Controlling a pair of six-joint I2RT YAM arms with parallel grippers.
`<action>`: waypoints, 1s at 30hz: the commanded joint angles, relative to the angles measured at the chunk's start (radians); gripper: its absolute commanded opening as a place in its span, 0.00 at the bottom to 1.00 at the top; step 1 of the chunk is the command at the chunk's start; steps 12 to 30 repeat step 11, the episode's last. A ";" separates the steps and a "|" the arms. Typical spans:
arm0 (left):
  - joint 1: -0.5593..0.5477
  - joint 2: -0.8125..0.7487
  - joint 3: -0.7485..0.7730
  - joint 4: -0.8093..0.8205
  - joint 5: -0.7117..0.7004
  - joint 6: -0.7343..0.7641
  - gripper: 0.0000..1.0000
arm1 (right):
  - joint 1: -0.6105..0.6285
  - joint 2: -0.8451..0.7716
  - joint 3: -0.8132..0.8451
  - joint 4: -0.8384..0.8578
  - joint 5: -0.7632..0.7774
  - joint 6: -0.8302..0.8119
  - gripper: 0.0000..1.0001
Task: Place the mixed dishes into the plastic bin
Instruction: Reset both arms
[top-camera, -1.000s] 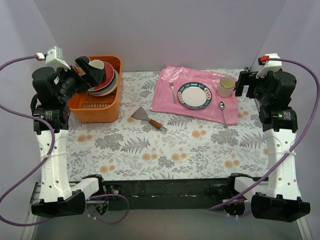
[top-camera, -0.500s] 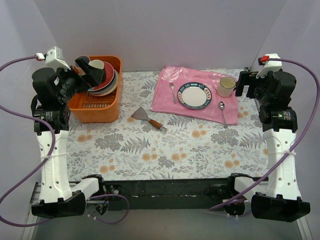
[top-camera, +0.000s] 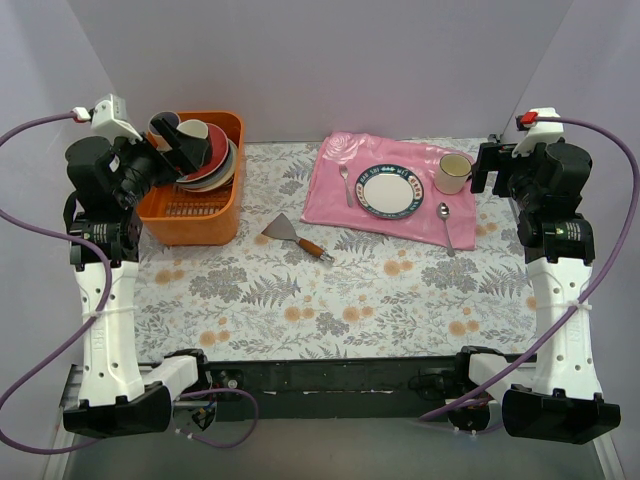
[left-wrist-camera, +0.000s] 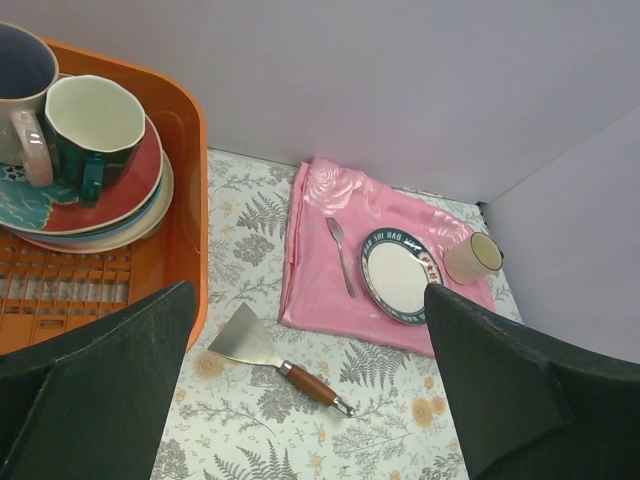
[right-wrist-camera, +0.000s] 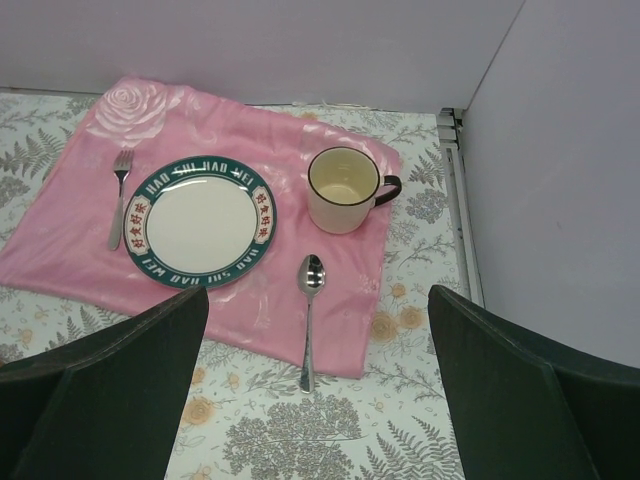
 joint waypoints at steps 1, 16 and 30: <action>0.005 -0.031 -0.018 0.048 -0.001 0.012 0.98 | -0.006 -0.017 -0.004 0.038 0.034 -0.020 0.98; 0.006 -0.062 -0.109 0.138 -0.001 0.001 0.98 | -0.006 0.003 0.027 0.036 0.000 -0.050 0.98; 0.006 -0.062 -0.109 0.138 -0.001 0.001 0.98 | -0.006 0.003 0.027 0.036 0.000 -0.050 0.98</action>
